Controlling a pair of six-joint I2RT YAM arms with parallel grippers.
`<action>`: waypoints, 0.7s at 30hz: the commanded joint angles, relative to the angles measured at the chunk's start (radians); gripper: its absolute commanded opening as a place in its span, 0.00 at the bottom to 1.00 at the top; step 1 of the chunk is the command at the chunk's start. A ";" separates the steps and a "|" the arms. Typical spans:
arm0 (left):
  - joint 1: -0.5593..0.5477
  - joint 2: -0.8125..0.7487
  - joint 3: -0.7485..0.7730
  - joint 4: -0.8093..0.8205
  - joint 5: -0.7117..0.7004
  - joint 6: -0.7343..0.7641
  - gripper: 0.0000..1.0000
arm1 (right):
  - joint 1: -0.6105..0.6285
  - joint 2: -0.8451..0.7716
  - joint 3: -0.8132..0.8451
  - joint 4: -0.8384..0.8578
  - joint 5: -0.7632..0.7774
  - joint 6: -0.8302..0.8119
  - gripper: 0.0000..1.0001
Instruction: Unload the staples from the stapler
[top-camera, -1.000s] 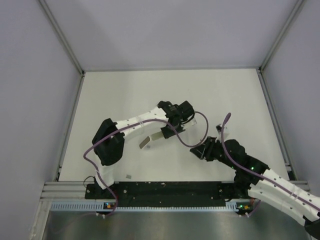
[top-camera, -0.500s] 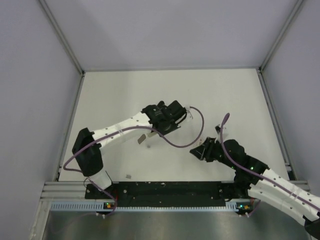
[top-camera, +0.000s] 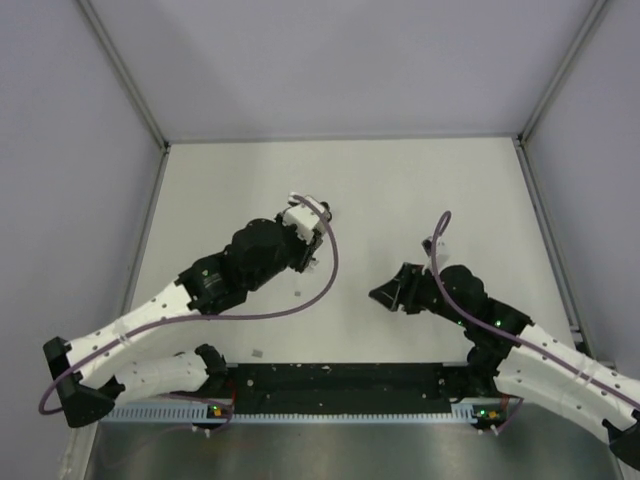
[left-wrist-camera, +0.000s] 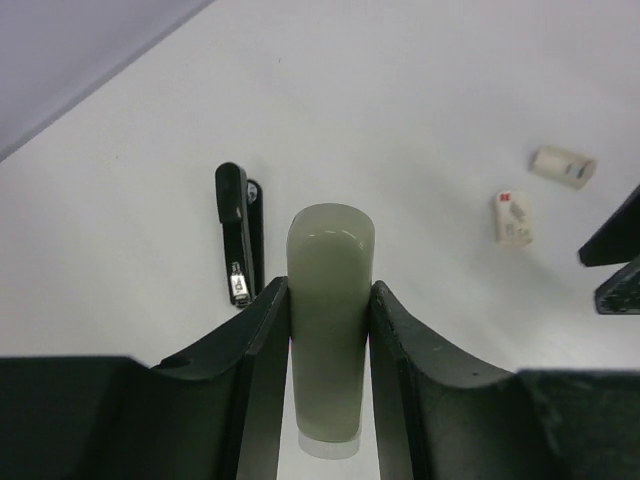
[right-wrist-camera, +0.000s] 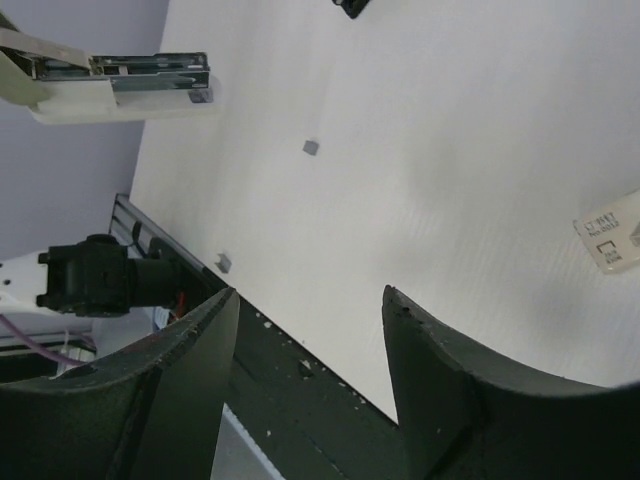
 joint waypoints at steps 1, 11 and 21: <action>0.001 -0.206 -0.129 0.342 0.093 -0.143 0.00 | -0.010 0.031 0.069 0.121 -0.070 0.058 0.60; 0.001 -0.461 -0.375 0.703 0.234 -0.324 0.00 | -0.008 0.101 0.014 0.489 -0.198 0.296 0.63; 0.001 -0.523 -0.467 0.839 0.260 -0.363 0.00 | -0.008 0.021 -0.040 0.647 -0.083 0.443 0.72</action>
